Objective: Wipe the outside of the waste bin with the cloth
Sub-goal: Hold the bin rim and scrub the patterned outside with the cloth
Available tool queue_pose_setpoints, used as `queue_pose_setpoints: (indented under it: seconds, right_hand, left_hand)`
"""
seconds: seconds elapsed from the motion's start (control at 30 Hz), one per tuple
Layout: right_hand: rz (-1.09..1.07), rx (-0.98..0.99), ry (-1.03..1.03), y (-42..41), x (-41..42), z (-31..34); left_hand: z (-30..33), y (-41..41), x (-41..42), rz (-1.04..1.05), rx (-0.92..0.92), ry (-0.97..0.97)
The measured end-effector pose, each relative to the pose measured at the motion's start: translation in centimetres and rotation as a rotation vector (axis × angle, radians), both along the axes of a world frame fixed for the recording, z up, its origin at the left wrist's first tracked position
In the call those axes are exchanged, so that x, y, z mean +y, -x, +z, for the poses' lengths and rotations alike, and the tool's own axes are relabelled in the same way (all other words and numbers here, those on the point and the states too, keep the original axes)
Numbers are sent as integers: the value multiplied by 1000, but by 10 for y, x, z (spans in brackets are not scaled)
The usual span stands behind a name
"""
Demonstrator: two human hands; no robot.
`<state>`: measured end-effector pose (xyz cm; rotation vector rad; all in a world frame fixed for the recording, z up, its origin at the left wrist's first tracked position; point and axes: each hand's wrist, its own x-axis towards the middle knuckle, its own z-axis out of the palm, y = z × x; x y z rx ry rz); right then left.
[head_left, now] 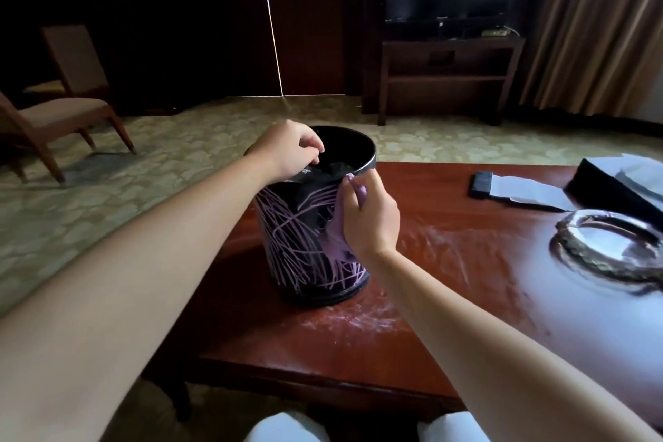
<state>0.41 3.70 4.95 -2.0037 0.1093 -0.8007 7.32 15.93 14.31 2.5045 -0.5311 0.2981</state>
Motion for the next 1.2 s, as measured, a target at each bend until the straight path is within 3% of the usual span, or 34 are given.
queue_pose_setpoints:
  seconds: [0.1, 0.2, 0.43, 0.63, 0.83, 1.03, 1.2]
  right_hand:
    - [-15, 76, 33, 3, 0, -28]
    - [-20, 137, 64, 9, -4, -45]
    - [4, -35, 32, 1, -4, -22]
    - [11, 240, 166, 9, -6, -80]
    - [-21, 86, 80, 6, 3, -69]
    - [31, 320, 122, 14, 5, -104]
    - [-34, 220, -15, 14, 7, -98]
  left_hand:
    - [-9, 3, -5, -103, 116, 89]
    - [-14, 8, -7, -141, 113, 54]
    - [-22, 11, -8, -132, 139, 153]
    - [-25, 12, -9, -135, 94, 183]
    - [-26, 14, -10, -127, 104, 178]
    - [-23, 17, -10, -138, 157, 217]
    - [-22, 20, -11, -122, 167, 219]
